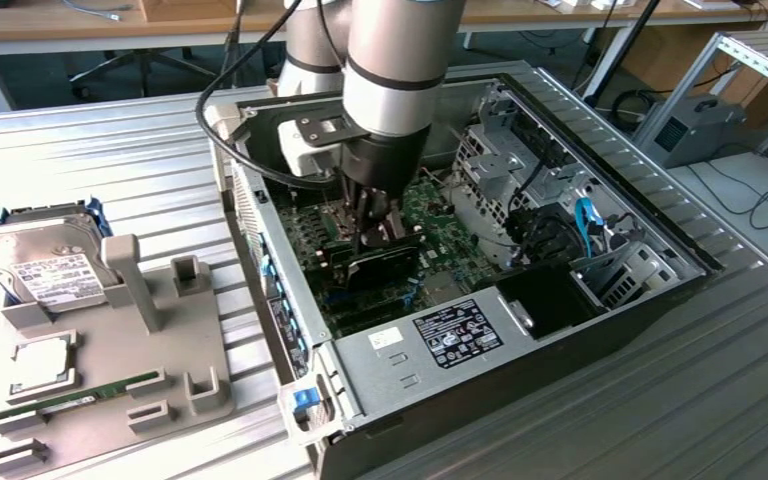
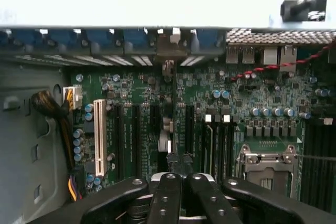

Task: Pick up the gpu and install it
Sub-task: 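Press down on the gpu until it lock into place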

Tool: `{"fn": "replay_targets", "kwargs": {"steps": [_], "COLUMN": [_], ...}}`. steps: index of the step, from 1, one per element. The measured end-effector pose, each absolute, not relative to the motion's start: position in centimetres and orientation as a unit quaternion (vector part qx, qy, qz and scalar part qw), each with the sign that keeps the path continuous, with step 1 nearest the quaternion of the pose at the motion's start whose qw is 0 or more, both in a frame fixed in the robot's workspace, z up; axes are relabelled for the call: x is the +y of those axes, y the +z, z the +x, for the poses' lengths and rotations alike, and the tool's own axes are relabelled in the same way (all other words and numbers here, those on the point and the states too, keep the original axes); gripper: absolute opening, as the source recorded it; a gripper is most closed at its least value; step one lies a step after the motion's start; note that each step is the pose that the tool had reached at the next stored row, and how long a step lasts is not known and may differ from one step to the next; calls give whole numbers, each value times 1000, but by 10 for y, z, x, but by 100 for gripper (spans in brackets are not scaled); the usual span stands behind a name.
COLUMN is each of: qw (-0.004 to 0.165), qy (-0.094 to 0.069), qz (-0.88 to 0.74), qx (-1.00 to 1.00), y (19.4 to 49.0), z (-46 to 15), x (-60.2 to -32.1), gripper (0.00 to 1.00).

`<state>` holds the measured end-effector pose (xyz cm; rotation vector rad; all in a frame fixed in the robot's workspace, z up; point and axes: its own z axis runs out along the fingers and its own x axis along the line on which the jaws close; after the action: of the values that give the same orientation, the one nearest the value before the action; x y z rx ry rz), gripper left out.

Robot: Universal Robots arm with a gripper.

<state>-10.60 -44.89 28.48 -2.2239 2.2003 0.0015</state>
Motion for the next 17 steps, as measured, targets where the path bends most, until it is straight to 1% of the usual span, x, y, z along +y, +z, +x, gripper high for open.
{"fn": "replay_targets", "kwargs": {"steps": [10, 17], "qw": [5, 5], "qy": [3, 3], "qz": [-711, -711], "qx": [703, 703], "y": [290, 291], "z": [-82, -80], "x": [-449, -449], "gripper": [11, 11]}}
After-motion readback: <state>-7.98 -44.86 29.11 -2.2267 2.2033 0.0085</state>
